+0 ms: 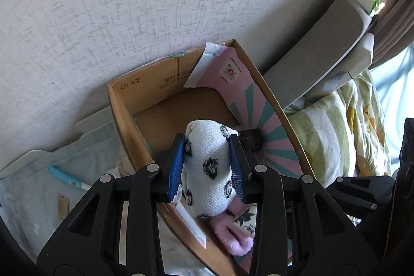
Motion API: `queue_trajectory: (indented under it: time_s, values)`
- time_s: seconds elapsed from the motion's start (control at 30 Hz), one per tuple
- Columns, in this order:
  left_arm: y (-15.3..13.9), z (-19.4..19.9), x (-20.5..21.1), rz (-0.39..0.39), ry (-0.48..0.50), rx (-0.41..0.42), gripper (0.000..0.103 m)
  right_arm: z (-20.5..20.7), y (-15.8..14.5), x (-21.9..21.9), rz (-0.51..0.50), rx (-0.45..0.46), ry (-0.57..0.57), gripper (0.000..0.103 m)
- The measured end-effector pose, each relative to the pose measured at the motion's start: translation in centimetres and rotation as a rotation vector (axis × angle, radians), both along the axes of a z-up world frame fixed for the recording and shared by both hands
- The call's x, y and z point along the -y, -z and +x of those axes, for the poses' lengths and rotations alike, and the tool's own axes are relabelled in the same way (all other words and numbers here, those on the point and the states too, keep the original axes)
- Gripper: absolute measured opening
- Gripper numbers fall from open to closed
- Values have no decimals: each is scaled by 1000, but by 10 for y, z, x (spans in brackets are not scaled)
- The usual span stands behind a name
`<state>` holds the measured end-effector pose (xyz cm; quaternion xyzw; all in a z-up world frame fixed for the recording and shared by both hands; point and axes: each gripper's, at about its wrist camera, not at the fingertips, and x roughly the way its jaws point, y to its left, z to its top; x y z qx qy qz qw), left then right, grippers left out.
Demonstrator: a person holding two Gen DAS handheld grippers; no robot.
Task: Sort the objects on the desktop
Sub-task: 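Carry the panda plush and black scrunchie over the cardboard box, then open both grippers to drop the plush and scrunchie into the box, then move both grippers back over the items on the sheet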
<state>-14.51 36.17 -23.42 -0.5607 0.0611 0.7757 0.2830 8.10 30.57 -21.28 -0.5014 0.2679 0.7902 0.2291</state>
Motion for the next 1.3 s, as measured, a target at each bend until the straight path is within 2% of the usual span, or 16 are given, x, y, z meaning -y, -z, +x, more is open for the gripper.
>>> queue_trajectory:
  time_s: [0.07, 0.1, 0.13, 0.17, 0.2, 0.23, 0.27, 0.3, 0.4, 0.57, 0.7, 0.83, 0.93, 1.17, 1.3]
  values:
    - [0, -3, -2, -19, -4, 7, 35, -1, 5, -2, 0, 1, -9, 20]
    - [-2, -5, -1, -15, -10, 12, 46, -1, 6, -3, 5, 6, -7, 24]
    - [-3, -6, -1, -9, -17, 17, 61, -2, 7, -4, 9, 12, -4, 36]
    - [-3, -7, -1, -5, -18, 27, 103, -2, 7, -4, 16, 14, 0, 55]
    - [-4, -8, -1, 12, -16, 33, 103, -2, 7, -4, 19, 6, 2, 64]
    - [-5, -9, 0, 26, -17, 32, 103, -1, 7, -5, 14, -4, 2, 85]
    - [-6, -10, 1, 37, -20, 29, 103, 0, 7, -5, 6, -16, 4, 98]
    - [-8, -10, 2, 51, -25, 18, 103, 1, 6, -4, -3, -31, -5, 102]
    - [-13, -11, 4, 67, -29, 0, 103, 5, -1, 1, 70, -59, -11, 102]
    - [-17, -9, 8, 42, -24, -36, 103, 6, -9, 9, 141, -41, -21, 102]
    - [-25, -5, 16, 35, -21, -62, 103, 7, -14, 13, 151, -62, -3, 102]
    - [-33, -1, 37, 101, -40, -40, 103, 8, -16, 16, 118, -108, 42, 102]
    - [-36, 1, 52, 113, -46, -21, 103, 2, -18, 21, 112, -120, 54, 102]
    - [-49, 11, 94, 120, -76, -41, 103, -18, -20, 36, 106, -106, 41, 102]
    - [-59, 14, 123, 80, -102, -64, 103, -29, -25, 50, 138, -104, 3, 102]
